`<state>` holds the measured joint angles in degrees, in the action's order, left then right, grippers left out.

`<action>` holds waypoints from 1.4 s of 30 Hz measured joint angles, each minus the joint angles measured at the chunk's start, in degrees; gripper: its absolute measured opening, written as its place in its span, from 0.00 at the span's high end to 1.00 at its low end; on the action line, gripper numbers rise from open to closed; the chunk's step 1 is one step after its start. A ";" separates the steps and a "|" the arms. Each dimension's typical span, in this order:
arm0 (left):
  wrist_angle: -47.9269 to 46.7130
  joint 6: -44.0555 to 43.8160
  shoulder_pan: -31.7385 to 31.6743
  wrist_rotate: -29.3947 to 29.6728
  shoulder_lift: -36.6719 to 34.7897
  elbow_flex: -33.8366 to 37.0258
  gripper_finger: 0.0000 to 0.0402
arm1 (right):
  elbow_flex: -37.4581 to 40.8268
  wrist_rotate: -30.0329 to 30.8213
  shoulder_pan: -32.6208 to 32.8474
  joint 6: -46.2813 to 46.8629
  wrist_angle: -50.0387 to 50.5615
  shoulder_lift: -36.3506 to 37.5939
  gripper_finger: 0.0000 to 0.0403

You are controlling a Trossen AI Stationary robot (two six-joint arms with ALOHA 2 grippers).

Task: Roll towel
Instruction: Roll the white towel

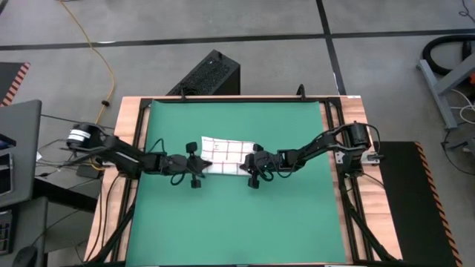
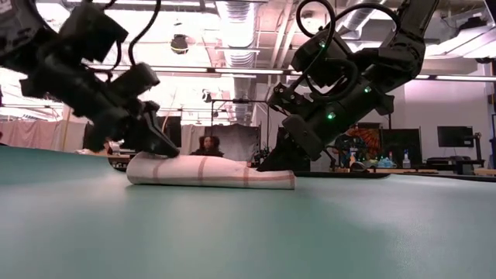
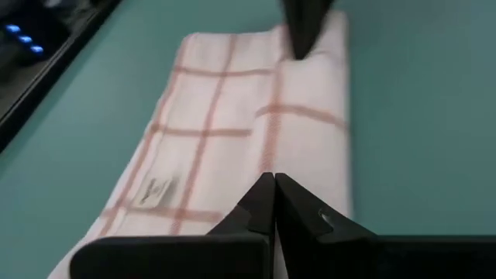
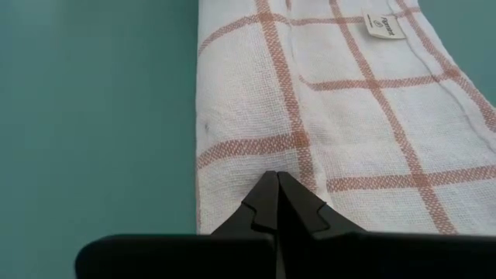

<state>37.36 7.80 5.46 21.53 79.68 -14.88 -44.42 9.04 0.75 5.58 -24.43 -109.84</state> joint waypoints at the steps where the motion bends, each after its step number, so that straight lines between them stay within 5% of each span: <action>1: 2.00 -0.01 -0.66 0.25 1.08 0.66 1.00 | 0.00 0.00 0.00 0.00 -0.01 -0.02 0.95; 13: 7.96 -7.72 -5.73 -2.11 11.22 3.28 1.00 | -0.04 0.40 0.66 0.40 0.81 -0.02 0.95; 18: 6.79 -10.20 -5.73 -2.65 12.04 3.19 1.00 | 0.00 7.69 1.75 0.22 0.28 0.39 0.94; 26: 7.06 -12.06 -5.80 -5.29 12.11 3.29 1.00 | 0.09 9.72 1.58 -0.69 -0.60 0.58 0.94; 36: 7.14 -12.00 -5.77 -5.91 12.20 3.35 1.00 | 0.33 13.66 1.18 -11.63 3.43 10.35 0.92; 42: 7.15 -11.97 -5.77 -5.90 12.24 3.37 1.00 | 0.24 8.66 2.07 -18.49 5.39 16.48 0.78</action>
<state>44.51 -4.16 -0.31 15.63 91.92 -11.51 -44.18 17.70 2.83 -12.91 -19.04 -93.36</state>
